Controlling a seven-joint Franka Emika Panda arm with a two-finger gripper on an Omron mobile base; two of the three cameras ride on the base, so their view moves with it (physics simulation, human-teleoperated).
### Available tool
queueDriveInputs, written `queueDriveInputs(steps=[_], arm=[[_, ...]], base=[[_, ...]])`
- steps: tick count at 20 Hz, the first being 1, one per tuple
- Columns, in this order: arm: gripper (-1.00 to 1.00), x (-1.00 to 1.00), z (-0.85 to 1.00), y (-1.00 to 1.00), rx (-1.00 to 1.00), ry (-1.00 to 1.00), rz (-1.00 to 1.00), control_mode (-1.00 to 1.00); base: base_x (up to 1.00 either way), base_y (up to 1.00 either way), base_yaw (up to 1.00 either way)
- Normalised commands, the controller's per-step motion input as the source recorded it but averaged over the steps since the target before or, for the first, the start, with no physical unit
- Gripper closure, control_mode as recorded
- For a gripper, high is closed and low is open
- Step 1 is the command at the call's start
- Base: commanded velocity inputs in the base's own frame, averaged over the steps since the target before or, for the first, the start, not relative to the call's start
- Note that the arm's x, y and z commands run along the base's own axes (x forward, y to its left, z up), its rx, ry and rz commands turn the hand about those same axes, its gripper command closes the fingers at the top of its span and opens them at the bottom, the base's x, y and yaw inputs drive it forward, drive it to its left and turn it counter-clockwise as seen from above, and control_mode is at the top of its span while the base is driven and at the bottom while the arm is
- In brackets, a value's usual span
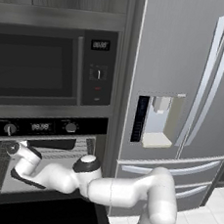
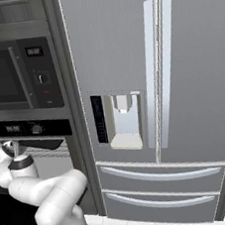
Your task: Take the baked cake out of the oven and place it on the plate for cooling. Then close the oven door.
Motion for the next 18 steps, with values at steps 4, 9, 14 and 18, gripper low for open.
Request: queueDriveInputs(steps=[4, 9, 14, 18], arm=[[-1.0, -0.22, -0.91, 0.14, -0.14, -0.11, 0.0, -1.0], [-1.0, -0.27, -0.94, 0.18, -0.21, -0.03, 0.0, -1.0], [-1.0, -0.29, -0.94, 0.21, -0.23, -0.02, 0.0, -1.0], [-1.0, -0.35, -0.94, 0.23, -0.23, -0.02, 0.0, -1.0]], base=[[0.0, 0.0, 0.0], [0.0, 0.0, 0.0], [0.0, 0.0, 0.0], [0.0, 0.0, 0.0]])
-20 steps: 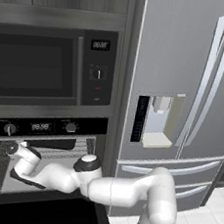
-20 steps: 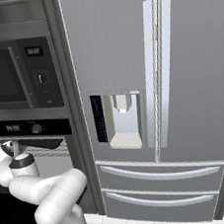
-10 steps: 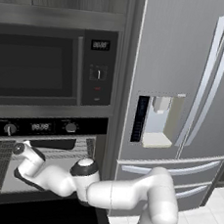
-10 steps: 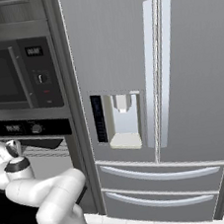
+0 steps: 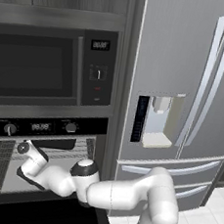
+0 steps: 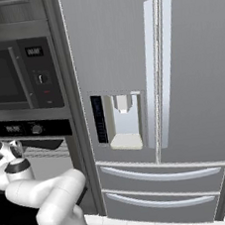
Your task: Take the baked cake out of the oven and place it on the plate for cooling. Then close the oven door.
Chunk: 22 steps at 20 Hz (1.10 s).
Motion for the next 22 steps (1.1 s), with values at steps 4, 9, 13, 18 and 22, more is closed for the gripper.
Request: queueDriveInputs(steps=[4, 9, 13, 18, 22], arm=[[-1.0, -0.42, -0.94, 0.26, -0.25, -0.01, 0.0, -1.0], [-1.0, -0.5, -0.94, 0.29, -0.27, 0.0, -0.01, -1.0], [1.0, -0.53, -0.94, 0.31, -0.26, 0.0, -0.01, -1.0], [1.0, -0.55, -0.94, 0.3, -0.26, 0.0, -0.02, -1.0], [1.0, -0.66, -0.94, 0.3, -0.25, -0.01, -0.04, -1.0]], base=[[0.0, 0.0, 0.0], [0.0, 0.0, 0.0], [0.0, 0.0, 0.0], [0.0, 0.0, 0.0], [0.0, 0.0, 0.0]])
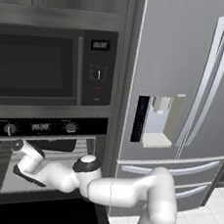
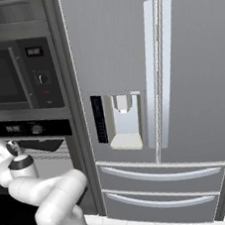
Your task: Take the baked cake out of the oven and place it on the plate for cooling. Then close the oven door.
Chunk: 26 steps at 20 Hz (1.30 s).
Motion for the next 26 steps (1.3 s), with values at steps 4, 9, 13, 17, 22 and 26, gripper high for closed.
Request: queueDriveInputs(steps=[4, 9, 13, 17, 22, 26], arm=[[1.0, -0.68, -0.94, 0.3, -0.25, -0.03, -0.04, -1.0], [1.0, -0.74, -0.94, 0.28, -0.24, -0.05, -0.04, -1.0], [1.0, -0.77, -0.94, 0.28, -0.22, -0.05, -0.05, -1.0], [1.0, -0.78, -0.94, 0.28, -0.2, -0.05, -0.06, -1.0], [1.0, -0.8, -0.94, 0.28, -0.18, -0.03, -0.06, -1.0], [1.0, -0.8, -0.94, 0.27, -0.17, -0.03, -0.07, -1.0]], base=[[0.0, 0.0, 0.0], [0.0, 0.0, 0.0], [0.0, 0.0, 0.0], [0.0, 0.0, 0.0], [0.0, 0.0, 0.0], [0.0, 0.0, 0.0]])
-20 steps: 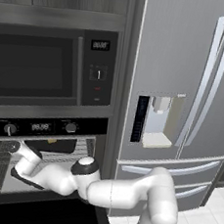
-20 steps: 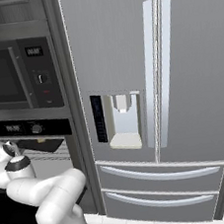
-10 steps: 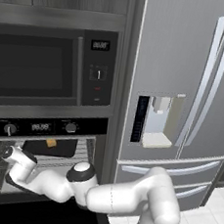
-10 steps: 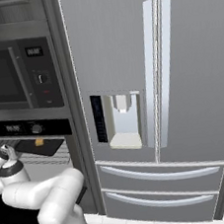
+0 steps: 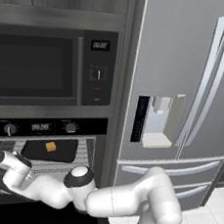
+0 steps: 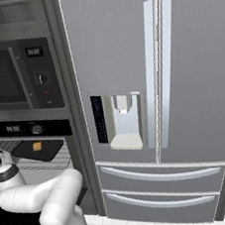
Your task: Take the baked cake out of the oven and place it on the plate for cooling. Then close the oven door.
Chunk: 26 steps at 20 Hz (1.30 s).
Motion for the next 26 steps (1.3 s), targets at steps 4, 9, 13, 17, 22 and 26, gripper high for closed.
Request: queueDriveInputs(steps=[4, 9, 13, 17, 22, 26], arm=[[1.0, -0.8, -0.94, 0.25, -0.15, -0.02, -0.07, -1.0], [1.0, -0.79, -0.94, 0.25, -0.14, -0.02, -0.08, -1.0], [1.0, -0.79, -0.94, 0.25, -0.13, -0.03, -0.08, -1.0], [1.0, -0.82, -0.94, 0.24, -0.12, -0.09, -0.08, -1.0], [1.0, -0.77, -0.94, 0.23, -0.12, -0.09, -0.1, -1.0], [1.0, -0.51, -0.94, 0.12, -0.06, -0.09, -0.11, -1.0]], base=[[0.0, 0.0, 0.0], [0.0, 0.0, 0.0], [0.0, 0.0, 0.0], [0.0, 0.0, 0.0], [0.0, 0.0, 0.0], [0.0, 0.0, 0.0]])
